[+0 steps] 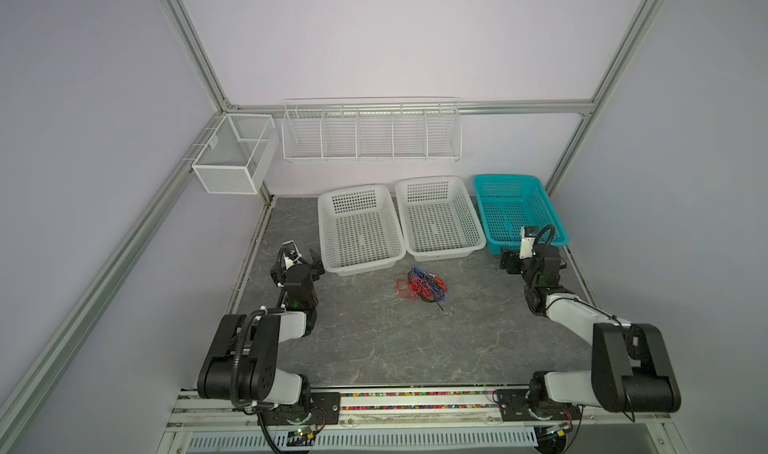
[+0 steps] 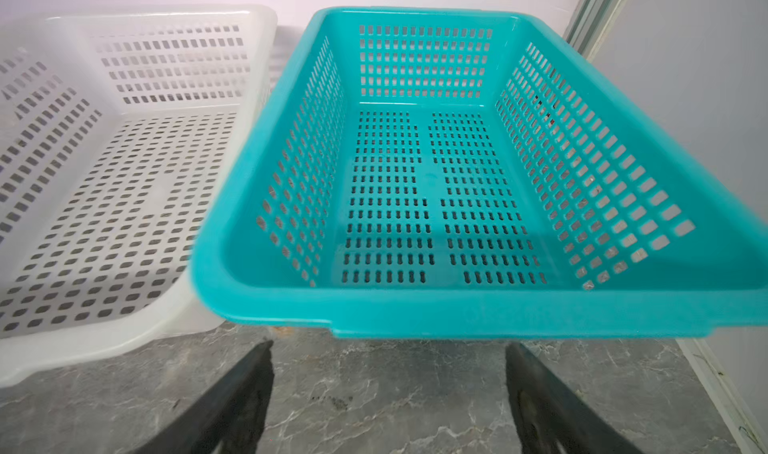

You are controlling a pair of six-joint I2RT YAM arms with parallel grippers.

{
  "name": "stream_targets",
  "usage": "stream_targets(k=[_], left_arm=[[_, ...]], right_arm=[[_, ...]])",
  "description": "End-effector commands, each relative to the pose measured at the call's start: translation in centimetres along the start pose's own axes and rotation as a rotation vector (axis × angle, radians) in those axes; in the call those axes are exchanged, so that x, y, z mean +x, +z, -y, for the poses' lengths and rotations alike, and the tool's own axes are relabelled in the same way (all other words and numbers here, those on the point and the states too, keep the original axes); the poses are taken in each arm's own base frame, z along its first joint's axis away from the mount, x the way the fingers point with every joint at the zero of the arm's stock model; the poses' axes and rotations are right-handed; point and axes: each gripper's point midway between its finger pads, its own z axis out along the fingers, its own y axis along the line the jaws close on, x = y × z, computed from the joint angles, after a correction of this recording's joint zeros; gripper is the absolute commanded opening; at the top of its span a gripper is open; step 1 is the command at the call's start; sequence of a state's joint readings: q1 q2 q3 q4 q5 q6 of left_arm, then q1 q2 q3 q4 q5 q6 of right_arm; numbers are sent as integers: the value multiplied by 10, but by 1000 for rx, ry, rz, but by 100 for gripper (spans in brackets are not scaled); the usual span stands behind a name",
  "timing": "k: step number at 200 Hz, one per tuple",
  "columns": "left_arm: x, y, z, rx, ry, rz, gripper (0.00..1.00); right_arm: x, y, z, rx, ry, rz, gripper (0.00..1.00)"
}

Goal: Untangle the cables
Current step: 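Move both grippers toward the tangled red, blue and black wires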

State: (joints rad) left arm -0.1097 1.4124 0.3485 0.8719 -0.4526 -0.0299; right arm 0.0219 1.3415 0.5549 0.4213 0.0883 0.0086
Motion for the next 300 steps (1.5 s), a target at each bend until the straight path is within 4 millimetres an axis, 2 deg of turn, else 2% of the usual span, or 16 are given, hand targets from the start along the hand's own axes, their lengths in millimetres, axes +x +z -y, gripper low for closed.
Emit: stream_targets(k=[1,34,69,89,128,133,185,209,244,253,258,261,279,300], left_arm=[[-10,-10,-16,-71,-5,6,99],[-26,-24,-26,-97,-64,13,99],[-35,-31,-6,6,-100,-93,99],[-39,-43,23,102,-86,-114,99],[-41,-82,87,332,-37,-148,99],[-40,-87,95,359,-27,-155,99],[-14,-158,191,768,21,-229,99],[-4,-173,217,858,-28,-247,99],[14,-180,240,898,-7,-287,99],[18,-179,243,898,-10,-299,98],[20,-179,245,901,-12,-305,97],[21,-179,245,903,-13,-308,97],[25,-178,246,900,-27,-320,94],[27,-178,243,892,-49,-312,93]], right_arm=[[16,-10,-7,0,5,-91,88],[18,-22,-14,-15,17,-137,88],[15,-38,-32,-82,33,-150,88],[5,-52,-47,-136,34,-144,89],[-10,-75,-78,-260,49,-133,90],[-9,-79,-91,-298,37,-137,91],[6,-91,-150,-455,-1,-221,94],[8,-91,-183,-531,-20,-247,95],[8,-86,-229,-593,-82,-274,100],[8,-86,-241,-605,-102,-282,99],[14,-85,-246,-608,-114,-300,98],[4,-86,-253,-617,-117,-282,97],[8,-85,-274,-631,-162,-300,93],[15,-80,-288,-607,-212,-331,86]])
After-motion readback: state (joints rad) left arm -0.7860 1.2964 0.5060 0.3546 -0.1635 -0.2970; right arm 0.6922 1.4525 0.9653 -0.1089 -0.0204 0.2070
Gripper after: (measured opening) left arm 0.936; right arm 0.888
